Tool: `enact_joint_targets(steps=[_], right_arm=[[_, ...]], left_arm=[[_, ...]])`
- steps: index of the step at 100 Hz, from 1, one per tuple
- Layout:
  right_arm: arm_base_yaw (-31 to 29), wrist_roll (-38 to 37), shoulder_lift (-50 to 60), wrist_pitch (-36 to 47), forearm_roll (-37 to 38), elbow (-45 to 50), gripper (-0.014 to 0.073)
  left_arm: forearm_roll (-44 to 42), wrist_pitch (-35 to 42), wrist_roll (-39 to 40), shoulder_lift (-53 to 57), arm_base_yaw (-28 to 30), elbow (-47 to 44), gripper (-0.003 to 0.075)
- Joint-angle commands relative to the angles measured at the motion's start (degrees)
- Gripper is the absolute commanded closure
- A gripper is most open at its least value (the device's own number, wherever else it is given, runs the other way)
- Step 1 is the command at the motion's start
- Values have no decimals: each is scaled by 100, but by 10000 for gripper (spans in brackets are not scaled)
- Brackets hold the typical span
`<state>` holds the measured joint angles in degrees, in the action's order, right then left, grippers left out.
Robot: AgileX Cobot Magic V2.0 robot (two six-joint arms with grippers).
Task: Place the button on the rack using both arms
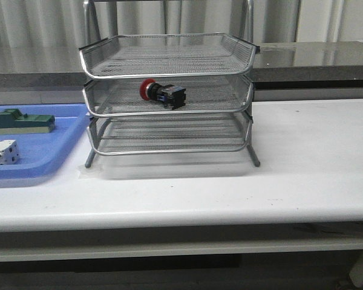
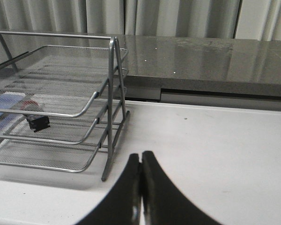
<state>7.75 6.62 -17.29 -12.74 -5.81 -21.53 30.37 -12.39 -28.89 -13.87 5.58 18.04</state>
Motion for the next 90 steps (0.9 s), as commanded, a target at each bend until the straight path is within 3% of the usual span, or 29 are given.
enact_joint_targets(steps=[1, 19, 38, 65, 90], right_arm=[[-51, -231, 350, 495, 226, 200, 652], [-117, -929, 1186, 495, 667, 958, 652], [-303, -1088, 1901, 602, 704, 1668, 652], [-438, -1100, 1892, 1127, 704, 2196, 652], [-438, -1100, 1892, 1116, 704, 2210, 652]], left_arm=[[69, 398, 8, -67, 17, 175, 741], [69, 398, 8, -67, 17, 175, 741], [69, 398, 8, -67, 17, 175, 741], [69, 398, 8, -77, 17, 175, 741], [69, 398, 8, -77, 17, 175, 741]])
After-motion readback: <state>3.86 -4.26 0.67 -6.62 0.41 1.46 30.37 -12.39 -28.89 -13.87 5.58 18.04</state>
